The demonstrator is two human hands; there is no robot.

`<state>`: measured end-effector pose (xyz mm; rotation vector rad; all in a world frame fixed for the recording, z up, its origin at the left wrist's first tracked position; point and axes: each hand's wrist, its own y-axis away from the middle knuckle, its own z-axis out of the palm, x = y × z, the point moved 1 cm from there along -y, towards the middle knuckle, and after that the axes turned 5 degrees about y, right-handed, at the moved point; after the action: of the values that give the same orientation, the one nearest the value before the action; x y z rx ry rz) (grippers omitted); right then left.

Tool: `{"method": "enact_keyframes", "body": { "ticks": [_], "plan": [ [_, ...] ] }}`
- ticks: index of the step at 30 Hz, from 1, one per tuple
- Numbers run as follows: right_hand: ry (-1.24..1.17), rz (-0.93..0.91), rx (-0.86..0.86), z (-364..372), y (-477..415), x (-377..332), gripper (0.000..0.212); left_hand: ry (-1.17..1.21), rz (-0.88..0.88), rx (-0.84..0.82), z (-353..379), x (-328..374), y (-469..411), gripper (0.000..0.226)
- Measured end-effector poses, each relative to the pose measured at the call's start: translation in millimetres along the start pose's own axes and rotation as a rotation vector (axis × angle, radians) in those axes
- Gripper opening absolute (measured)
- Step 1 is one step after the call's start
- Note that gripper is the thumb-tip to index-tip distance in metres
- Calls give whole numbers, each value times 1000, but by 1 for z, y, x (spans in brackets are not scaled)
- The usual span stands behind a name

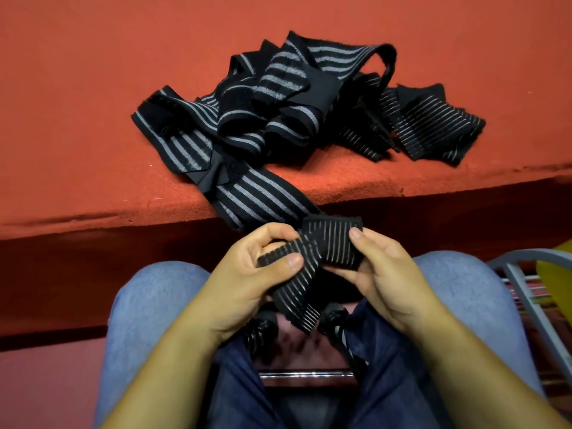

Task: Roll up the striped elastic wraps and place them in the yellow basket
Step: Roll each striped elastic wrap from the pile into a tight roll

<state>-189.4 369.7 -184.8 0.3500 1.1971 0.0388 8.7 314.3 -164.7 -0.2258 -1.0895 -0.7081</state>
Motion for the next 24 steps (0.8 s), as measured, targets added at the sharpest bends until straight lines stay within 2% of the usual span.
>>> {"method": "enact_keyframes", "body": {
  "ticks": [5,14,24],
  "plan": [
    [-41,21,-49,1,1,3,30,-144,39,39,3,-4,-1,21],
    [133,-42,-71,1,4,4,30,-343,163,200,5,-5,-5,9],
    [79,14,-97,2,2,8,39,-200,174,220,7,-5,-6,10]
  ]
}}
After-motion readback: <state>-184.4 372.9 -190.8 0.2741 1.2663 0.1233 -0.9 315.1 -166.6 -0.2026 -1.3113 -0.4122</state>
